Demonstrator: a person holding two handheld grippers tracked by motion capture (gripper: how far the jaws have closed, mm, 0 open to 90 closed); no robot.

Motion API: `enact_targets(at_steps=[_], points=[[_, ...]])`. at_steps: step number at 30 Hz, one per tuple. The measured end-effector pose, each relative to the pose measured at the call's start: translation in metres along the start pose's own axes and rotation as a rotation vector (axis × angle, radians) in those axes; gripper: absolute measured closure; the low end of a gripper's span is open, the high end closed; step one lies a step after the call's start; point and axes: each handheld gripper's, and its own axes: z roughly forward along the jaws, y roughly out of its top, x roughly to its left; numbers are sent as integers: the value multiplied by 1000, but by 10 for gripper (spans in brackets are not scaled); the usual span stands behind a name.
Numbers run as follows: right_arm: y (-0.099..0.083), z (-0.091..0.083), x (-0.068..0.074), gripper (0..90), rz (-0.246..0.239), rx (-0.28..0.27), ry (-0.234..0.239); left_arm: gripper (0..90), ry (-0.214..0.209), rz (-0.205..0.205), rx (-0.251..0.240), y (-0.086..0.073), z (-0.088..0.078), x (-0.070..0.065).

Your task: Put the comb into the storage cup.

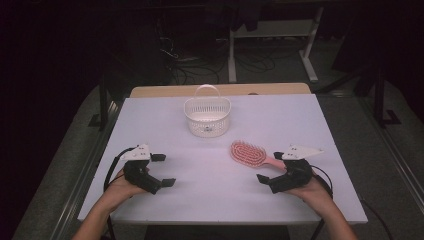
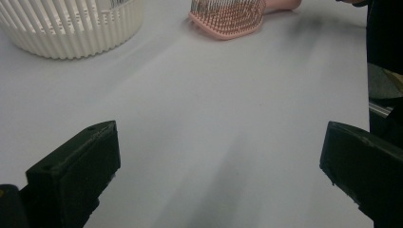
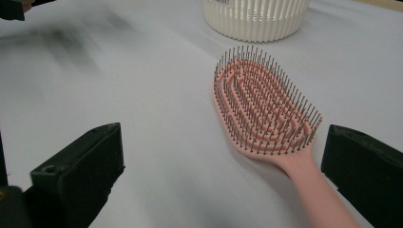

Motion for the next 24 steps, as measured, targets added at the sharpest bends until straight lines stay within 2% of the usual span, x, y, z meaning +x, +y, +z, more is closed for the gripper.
enact_targets(at_steps=[10, 24], points=[[2, -2, -1, 0, 8, -8, 7, 0, 7, -19, -7, 0, -3, 4], [7, -6, -1, 0, 13, -17, -9, 0, -8, -7, -3, -1, -2, 3]])
